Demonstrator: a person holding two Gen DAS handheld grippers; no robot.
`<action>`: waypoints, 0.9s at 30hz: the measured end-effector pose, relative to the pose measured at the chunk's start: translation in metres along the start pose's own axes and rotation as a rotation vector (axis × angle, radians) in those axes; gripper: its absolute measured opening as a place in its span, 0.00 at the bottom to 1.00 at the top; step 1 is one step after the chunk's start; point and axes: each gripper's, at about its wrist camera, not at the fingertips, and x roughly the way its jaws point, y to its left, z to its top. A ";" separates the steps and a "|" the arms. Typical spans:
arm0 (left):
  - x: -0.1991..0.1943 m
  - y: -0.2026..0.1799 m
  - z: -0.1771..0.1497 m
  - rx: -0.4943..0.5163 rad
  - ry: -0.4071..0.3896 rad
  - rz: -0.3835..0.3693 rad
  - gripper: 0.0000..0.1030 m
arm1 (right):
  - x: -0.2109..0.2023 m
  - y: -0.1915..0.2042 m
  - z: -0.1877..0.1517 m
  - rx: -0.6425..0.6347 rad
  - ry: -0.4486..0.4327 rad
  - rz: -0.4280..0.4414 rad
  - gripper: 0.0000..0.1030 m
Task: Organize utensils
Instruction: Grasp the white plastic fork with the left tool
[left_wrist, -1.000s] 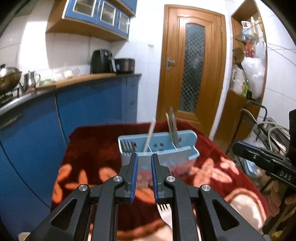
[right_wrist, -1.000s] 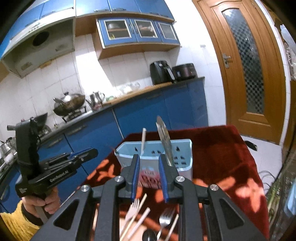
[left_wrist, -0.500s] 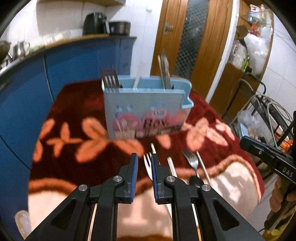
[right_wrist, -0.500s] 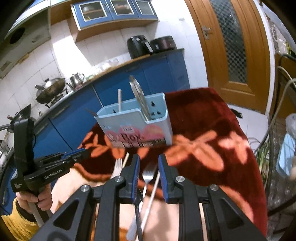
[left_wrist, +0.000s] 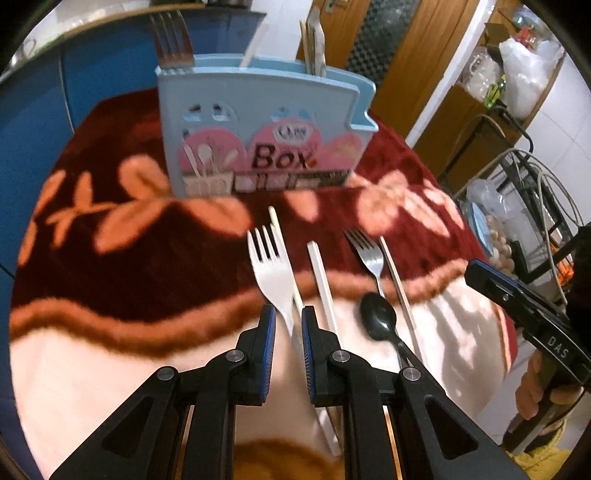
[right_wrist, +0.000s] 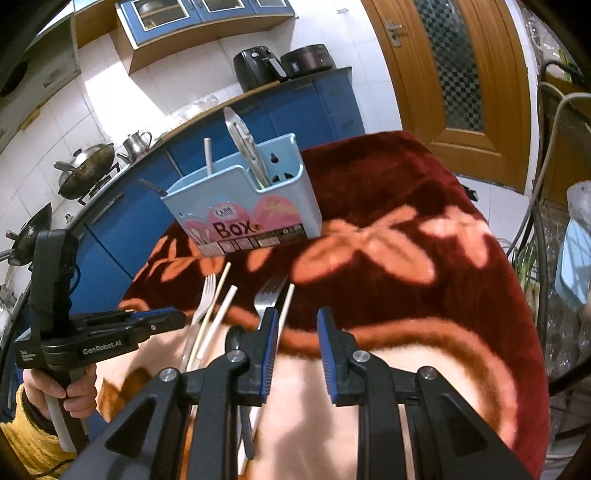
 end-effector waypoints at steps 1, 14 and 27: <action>0.004 -0.001 -0.001 -0.002 0.020 -0.002 0.14 | 0.001 -0.001 -0.001 0.004 0.002 0.000 0.24; 0.019 0.006 0.006 -0.065 0.111 -0.016 0.14 | 0.000 -0.010 -0.004 0.003 0.019 -0.005 0.24; 0.017 0.024 -0.001 -0.192 0.129 -0.104 0.07 | 0.007 0.001 0.005 -0.045 0.075 -0.016 0.24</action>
